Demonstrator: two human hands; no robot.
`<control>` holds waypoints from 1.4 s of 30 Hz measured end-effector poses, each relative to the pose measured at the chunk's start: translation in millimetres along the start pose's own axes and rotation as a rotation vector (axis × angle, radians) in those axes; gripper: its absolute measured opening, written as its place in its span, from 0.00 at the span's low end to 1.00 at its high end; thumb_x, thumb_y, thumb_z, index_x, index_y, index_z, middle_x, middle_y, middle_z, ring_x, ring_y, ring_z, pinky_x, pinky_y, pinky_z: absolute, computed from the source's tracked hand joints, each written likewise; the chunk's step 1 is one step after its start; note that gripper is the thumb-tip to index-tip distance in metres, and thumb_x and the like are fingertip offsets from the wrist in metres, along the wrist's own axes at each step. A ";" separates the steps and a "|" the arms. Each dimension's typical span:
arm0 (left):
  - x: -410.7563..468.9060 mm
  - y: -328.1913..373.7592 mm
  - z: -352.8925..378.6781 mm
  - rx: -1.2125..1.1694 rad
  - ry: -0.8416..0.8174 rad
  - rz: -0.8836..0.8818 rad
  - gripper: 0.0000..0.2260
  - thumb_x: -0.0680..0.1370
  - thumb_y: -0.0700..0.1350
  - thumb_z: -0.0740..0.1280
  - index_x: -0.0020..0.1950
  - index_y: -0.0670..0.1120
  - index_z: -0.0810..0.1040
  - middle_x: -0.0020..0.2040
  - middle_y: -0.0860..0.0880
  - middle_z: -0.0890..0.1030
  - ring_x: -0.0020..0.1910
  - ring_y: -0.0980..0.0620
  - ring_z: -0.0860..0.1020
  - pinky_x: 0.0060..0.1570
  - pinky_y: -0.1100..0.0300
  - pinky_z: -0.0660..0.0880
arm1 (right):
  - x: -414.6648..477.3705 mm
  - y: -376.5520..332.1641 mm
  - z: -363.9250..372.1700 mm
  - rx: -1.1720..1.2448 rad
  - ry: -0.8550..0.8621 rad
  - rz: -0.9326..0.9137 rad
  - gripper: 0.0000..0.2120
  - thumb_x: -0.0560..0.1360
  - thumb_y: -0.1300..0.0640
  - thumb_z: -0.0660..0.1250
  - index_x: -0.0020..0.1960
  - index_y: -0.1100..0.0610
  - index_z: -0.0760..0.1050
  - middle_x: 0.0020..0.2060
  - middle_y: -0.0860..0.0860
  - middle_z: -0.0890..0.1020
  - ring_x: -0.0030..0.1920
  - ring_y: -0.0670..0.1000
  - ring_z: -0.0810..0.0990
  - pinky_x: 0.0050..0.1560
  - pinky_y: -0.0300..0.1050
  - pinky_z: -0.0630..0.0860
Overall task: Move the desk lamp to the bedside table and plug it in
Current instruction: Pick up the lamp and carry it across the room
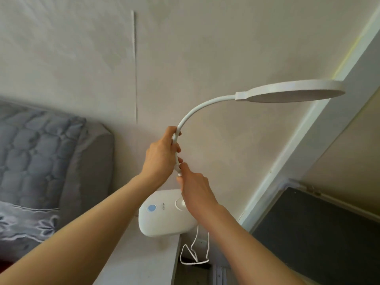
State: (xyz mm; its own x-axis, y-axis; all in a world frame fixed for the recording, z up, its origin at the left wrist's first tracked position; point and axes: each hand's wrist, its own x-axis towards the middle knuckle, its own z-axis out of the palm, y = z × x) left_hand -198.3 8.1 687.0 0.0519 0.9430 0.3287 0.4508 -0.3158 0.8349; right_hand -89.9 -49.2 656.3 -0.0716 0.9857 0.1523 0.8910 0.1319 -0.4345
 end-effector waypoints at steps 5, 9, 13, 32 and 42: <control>0.0 17.4 -66.1 0.029 0.038 0.019 0.13 0.82 0.39 0.57 0.56 0.58 0.68 0.40 0.51 0.79 0.33 0.50 0.84 0.37 0.49 0.83 | 4.6 -61.6 -16.4 0.014 0.010 -0.055 0.16 0.81 0.59 0.53 0.67 0.51 0.61 0.46 0.58 0.79 0.43 0.58 0.74 0.40 0.48 0.68; -5.4 22.5 -132.3 0.036 0.097 0.003 0.12 0.82 0.39 0.56 0.56 0.57 0.70 0.40 0.51 0.79 0.31 0.50 0.84 0.36 0.51 0.83 | 7.6 -123.8 -16.4 0.026 0.025 -0.121 0.17 0.80 0.60 0.55 0.69 0.52 0.61 0.48 0.58 0.80 0.40 0.55 0.69 0.40 0.47 0.66; -16.5 17.5 -191.6 0.066 0.166 -0.008 0.13 0.81 0.39 0.56 0.55 0.58 0.70 0.41 0.49 0.80 0.30 0.52 0.83 0.33 0.57 0.82 | 7.8 -177.9 -4.6 0.052 0.040 -0.210 0.19 0.81 0.58 0.56 0.71 0.50 0.60 0.51 0.57 0.80 0.45 0.57 0.77 0.41 0.46 0.69; -138.6 -9.1 -397.5 0.305 0.751 -0.236 0.16 0.81 0.40 0.57 0.48 0.64 0.68 0.39 0.52 0.80 0.26 0.60 0.81 0.28 0.63 0.80 | -16.7 -377.6 61.7 0.048 -0.081 -0.924 0.23 0.76 0.64 0.61 0.69 0.55 0.60 0.43 0.55 0.82 0.42 0.58 0.80 0.38 0.44 0.65; -285.4 5.3 -467.6 0.477 1.038 -0.381 0.13 0.80 0.37 0.60 0.55 0.55 0.71 0.39 0.49 0.82 0.30 0.48 0.84 0.33 0.49 0.82 | -121.2 -472.5 103.0 0.327 -0.177 -1.216 0.18 0.78 0.62 0.60 0.67 0.53 0.66 0.40 0.57 0.81 0.41 0.60 0.81 0.40 0.50 0.76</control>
State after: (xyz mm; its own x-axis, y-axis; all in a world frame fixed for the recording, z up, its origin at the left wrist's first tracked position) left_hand -627.5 -311.8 804.0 -0.7991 0.3647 0.4779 0.5768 0.2414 0.7804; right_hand -548.3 -220.2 751.6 -0.8432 0.2080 0.4956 0.0587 0.9522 -0.2998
